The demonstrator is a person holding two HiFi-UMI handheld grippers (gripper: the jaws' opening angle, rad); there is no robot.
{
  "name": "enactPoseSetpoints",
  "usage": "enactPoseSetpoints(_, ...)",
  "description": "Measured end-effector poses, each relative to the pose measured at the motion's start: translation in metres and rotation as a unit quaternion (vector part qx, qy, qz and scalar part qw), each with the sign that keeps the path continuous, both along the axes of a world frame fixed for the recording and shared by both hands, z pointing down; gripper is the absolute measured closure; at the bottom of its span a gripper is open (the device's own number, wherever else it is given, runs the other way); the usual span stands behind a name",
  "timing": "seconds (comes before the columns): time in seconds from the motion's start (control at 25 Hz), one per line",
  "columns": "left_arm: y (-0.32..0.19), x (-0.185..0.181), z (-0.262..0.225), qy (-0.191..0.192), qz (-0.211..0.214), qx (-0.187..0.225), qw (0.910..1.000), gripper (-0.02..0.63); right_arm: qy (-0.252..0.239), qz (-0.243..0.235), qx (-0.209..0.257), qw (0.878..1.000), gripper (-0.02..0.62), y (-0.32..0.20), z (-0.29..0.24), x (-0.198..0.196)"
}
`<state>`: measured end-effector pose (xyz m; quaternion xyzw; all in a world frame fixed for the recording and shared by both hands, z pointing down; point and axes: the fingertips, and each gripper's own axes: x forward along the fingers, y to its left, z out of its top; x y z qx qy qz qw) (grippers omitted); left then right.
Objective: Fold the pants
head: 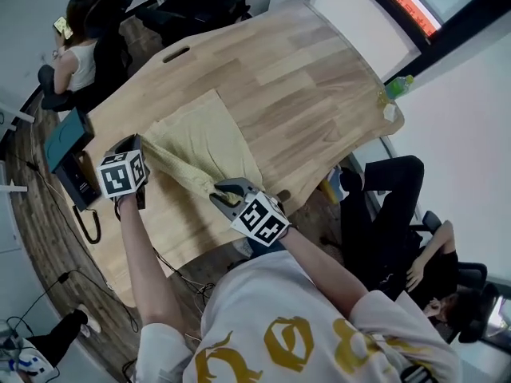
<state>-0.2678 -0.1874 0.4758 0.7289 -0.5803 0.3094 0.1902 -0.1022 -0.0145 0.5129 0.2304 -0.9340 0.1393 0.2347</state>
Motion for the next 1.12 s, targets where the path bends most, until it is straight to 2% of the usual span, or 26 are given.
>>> enactPoseSetpoints(0.24,-0.057,0.091,-0.014,-0.015,0.093,-0.004,0.9955,0.594,-0.036,0.046,-0.032,0.998,0.523,-0.013,-0.005,0.036)
enactPoseSetpoints(0.32,-0.073,0.125,-0.001,-0.031,0.133,-0.019,0.9905,0.594,-0.041,0.075,-0.049,0.995,0.523,-0.019,0.006,0.052)
enactPoseSetpoints(0.4,-0.086,0.163,0.027,-0.058,0.177,-0.046,0.9813,0.592,-0.028,0.115,-0.071,0.990,0.523,-0.026,0.031,0.073)
enactPoseSetpoints(0.48,-0.089,0.204,0.074,-0.090,0.232,-0.093,0.9640,0.594,0.020,0.136,-0.097,0.986,0.522,-0.030,0.067,0.096)
enactPoseSetpoints(0.52,-0.088,0.219,0.100,-0.123,0.263,-0.114,0.9500,0.594,0.060,0.131,-0.106,0.984,0.520,-0.028,0.087,0.105)
enactPoseSetpoints(0.6,-0.086,0.236,0.139,-0.199,0.314,-0.131,0.9189,0.594,0.143,0.108,-0.116,0.977,0.514,-0.022,0.121,0.118)
enactPoseSetpoints(0.64,-0.084,0.239,0.153,-0.218,0.326,-0.134,0.9102,0.594,0.168,0.100,-0.121,0.973,0.512,-0.020,0.133,0.121)
enactPoseSetpoints(0.68,-0.082,0.241,0.163,-0.222,0.328,-0.136,0.9083,0.592,0.175,0.099,-0.132,0.971,0.508,-0.018,0.139,0.123)
enactPoseSetpoints(0.84,-0.079,0.237,0.182,-0.199,0.310,-0.145,0.9184,0.592,0.140,0.122,-0.191,0.964,0.502,-0.019,0.144,0.124)
enactPoseSetpoints(1.0,-0.081,0.232,0.184,-0.166,0.290,-0.155,0.9297,0.575,0.132,0.124,-0.192,0.965,0.490,-0.020,0.143,0.127)
enactPoseSetpoints(1.12,-0.084,0.232,0.179,-0.150,0.285,-0.152,0.9344,0.499,0.125,0.127,-0.195,0.965,0.459,-0.021,0.144,0.130)
